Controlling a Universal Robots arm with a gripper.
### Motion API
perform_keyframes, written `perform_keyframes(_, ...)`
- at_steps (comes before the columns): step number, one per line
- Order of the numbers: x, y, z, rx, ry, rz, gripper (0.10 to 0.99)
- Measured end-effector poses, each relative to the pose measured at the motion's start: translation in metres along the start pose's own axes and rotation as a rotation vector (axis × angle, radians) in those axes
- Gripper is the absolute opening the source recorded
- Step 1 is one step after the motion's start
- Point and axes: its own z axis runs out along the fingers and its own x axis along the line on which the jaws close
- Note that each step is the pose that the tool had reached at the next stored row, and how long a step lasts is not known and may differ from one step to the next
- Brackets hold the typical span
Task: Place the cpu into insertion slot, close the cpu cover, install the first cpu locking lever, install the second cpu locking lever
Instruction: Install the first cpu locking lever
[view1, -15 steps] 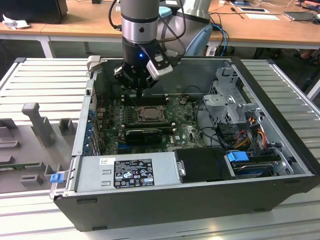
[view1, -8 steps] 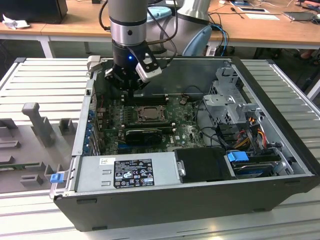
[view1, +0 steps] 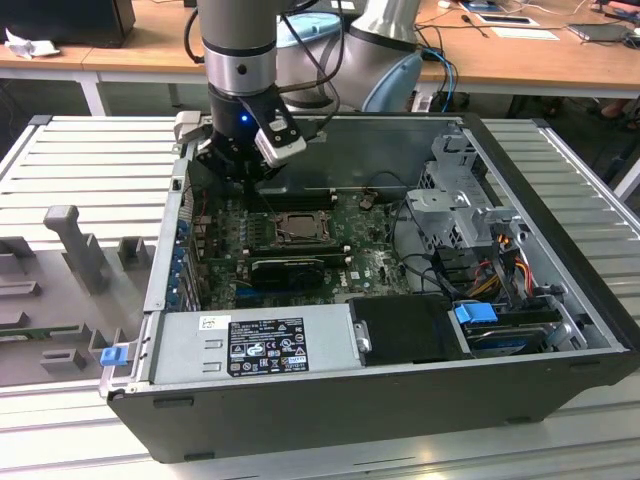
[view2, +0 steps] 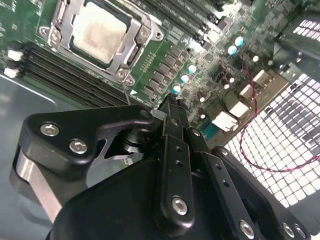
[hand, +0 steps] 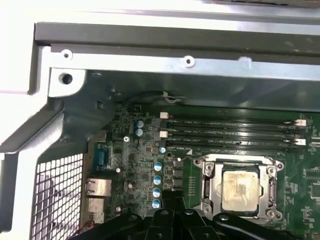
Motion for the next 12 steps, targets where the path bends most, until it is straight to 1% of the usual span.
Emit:
perform_keyframes(4, 0.0021, 0.0059, 0.0044, -0.002, -0.0002, 0.000, 0.106)
perform_keyframes(12, 0.0036, 0.0207, 0.0072, -0.006, -0.0004, 0.000, 0.106)
